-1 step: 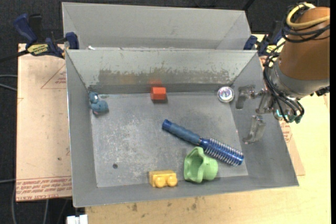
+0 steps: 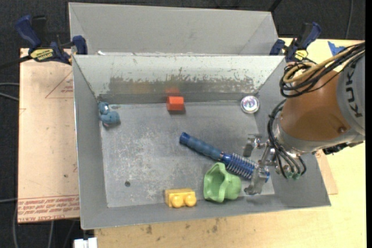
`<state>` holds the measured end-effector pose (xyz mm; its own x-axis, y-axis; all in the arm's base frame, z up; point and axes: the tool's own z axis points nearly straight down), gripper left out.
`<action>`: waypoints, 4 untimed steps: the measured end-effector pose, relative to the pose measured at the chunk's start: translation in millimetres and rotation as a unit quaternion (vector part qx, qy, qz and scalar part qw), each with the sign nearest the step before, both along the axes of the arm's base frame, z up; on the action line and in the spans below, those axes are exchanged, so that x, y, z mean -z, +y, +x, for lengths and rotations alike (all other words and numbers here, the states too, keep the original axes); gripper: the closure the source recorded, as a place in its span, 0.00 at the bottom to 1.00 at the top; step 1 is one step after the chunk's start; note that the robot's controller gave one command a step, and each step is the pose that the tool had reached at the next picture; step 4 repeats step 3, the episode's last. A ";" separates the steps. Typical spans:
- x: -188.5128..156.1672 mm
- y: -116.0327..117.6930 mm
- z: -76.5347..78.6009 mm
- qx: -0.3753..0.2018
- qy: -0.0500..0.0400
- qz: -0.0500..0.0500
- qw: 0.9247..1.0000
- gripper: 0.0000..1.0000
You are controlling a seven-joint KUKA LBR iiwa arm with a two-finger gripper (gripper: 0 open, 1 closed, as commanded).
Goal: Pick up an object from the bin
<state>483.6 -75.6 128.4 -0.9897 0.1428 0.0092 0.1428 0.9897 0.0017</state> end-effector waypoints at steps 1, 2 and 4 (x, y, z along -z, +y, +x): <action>61.9 9.9 28.6 -0.013 -0.003 -0.001 1.000 0.00; 59.0 9.2 28.2 -0.012 -0.004 -0.001 1.000 1.00; -86.4 24.1 30.0 -0.017 -0.009 -0.001 1.000 1.00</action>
Offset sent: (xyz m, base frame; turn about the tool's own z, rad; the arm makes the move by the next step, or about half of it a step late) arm 0.0284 0.0086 -0.0579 -0.0231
